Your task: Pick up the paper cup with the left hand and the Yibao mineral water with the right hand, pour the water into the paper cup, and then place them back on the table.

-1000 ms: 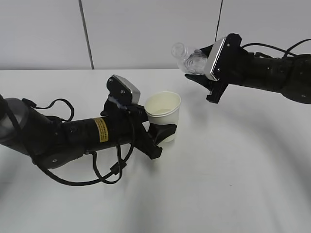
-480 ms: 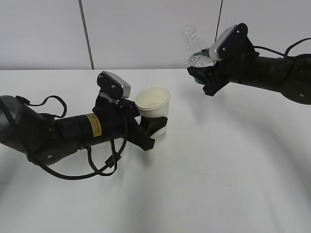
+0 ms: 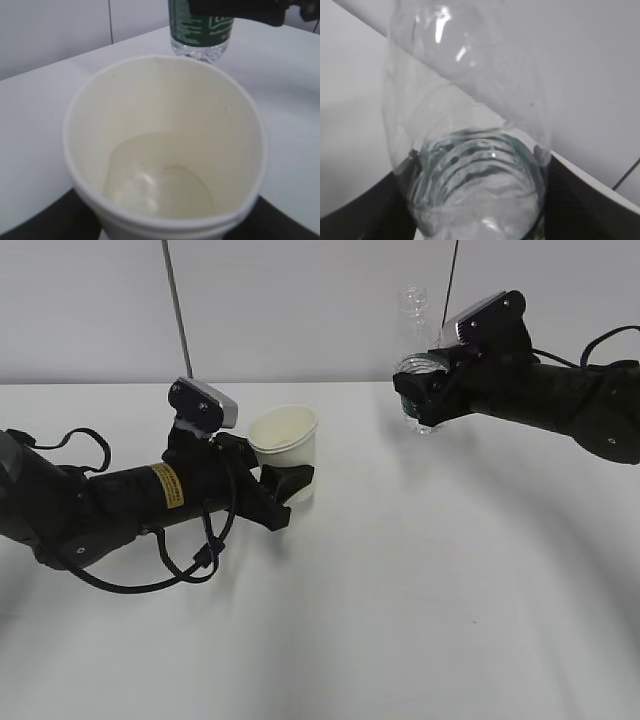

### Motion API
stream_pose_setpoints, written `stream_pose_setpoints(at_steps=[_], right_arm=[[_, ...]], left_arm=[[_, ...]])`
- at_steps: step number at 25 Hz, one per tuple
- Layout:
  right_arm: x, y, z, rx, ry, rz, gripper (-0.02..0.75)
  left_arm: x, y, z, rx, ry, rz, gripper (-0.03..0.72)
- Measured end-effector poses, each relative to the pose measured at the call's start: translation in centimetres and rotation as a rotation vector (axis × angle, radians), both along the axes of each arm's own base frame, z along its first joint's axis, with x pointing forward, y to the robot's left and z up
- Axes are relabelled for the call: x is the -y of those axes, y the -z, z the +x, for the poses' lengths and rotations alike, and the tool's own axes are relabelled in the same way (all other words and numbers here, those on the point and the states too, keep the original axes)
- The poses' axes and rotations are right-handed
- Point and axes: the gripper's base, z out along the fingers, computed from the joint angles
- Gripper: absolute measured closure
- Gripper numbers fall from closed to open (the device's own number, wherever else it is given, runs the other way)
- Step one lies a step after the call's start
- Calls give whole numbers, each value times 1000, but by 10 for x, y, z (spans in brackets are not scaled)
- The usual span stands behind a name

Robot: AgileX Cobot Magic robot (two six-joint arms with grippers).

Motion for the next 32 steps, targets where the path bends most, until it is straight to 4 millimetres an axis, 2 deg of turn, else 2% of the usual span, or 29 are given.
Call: stream_pose_setpoints(at_steps=[10,17,27,28,32], right_arm=[[12,2,3,-99,93,194,266],[16,33,6,-172,118,239,266],[22,44,8,-151,114,301,266],[22,55,8,-173,117,305,266],[22,59,8,-175,115,295,266]], left_arm=[[-23,0,12,0,-69,-1,286],[-44,0,21,0,-128,-2,286],[-80,-1,34,5,-235,-8,287],[-84,-1,35,7,-244,-6,287],[-97,-1,38,9,-281,-5,287]])
